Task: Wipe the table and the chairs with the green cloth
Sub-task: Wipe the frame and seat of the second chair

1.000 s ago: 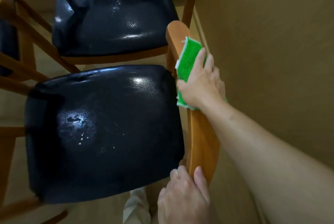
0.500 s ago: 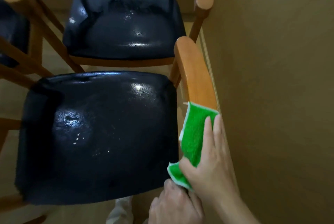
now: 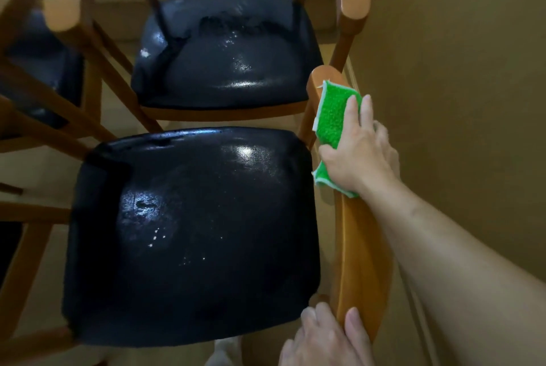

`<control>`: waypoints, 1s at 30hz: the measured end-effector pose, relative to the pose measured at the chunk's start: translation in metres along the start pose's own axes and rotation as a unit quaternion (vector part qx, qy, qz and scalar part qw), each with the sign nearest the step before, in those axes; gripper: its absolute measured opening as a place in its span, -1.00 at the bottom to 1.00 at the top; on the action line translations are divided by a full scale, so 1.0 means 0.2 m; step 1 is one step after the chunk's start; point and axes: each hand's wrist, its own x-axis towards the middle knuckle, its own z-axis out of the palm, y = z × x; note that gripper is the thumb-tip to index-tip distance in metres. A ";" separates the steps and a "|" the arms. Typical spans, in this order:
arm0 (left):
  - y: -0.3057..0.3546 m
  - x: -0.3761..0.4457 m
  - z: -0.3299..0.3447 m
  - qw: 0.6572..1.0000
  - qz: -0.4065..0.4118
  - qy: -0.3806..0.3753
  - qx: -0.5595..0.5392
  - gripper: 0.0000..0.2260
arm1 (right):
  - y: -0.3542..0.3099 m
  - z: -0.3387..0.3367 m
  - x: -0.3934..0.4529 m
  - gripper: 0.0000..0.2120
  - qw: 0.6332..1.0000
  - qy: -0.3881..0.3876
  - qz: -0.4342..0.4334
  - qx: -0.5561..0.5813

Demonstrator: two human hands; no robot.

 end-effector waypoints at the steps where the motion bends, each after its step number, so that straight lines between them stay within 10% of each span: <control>1: 0.00 0.00 0.00 1.000 -0.004 -0.004 0.001 -0.59 | 0.00 0.00 0.03 -0.18 1.000 0.001 -0.006 -0.003; 16: 0.00 -0.05 -0.08 1.000 -0.004 -0.010 0.004 -0.52 | 0.17 0.10 -0.83 -0.07 0.988 -0.088 0.012 0.128; 30: -0.01 0.01 -0.01 0.997 -0.005 -0.072 -0.034 -0.60 | 0.06 0.02 -0.24 -0.08 0.999 -0.036 0.039 0.009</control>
